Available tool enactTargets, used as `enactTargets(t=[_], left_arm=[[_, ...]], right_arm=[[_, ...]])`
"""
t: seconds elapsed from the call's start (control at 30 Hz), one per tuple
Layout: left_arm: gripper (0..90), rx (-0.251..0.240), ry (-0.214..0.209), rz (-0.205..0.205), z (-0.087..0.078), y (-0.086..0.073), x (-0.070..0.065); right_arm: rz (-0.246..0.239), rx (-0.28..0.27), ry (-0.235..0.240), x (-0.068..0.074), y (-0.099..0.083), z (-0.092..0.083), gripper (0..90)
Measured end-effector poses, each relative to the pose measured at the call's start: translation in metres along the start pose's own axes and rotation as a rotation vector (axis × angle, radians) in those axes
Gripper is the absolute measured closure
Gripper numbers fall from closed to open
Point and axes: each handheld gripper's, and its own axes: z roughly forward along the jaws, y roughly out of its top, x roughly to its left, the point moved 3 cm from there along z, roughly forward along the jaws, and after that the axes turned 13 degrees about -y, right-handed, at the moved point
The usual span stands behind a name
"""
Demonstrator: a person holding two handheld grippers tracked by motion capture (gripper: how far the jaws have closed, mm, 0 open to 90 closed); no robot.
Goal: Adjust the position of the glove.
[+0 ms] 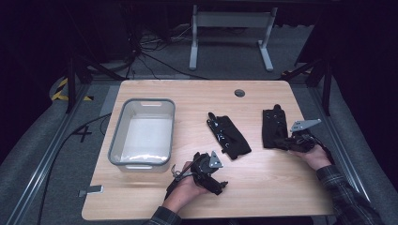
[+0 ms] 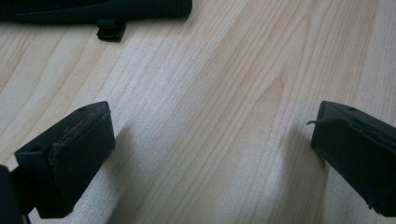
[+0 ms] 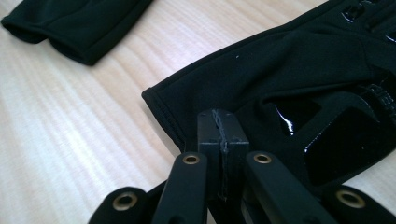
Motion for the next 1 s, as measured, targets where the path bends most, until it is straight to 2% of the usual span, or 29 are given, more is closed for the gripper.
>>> enactTargets(t=[0.4,1.0], left_arm=[[0.0,0.003,-0.002,-0.001,0.000,0.000,0.000],[0.0,0.001,-0.002,-0.003,0.000,0.000,0.000]], right_arm=[[-0.032,0.016,0.046,0.022,-0.009,-0.014,90.0],[-0.097,0.021,0.129,0.065,-0.030,-0.041,90.0]])
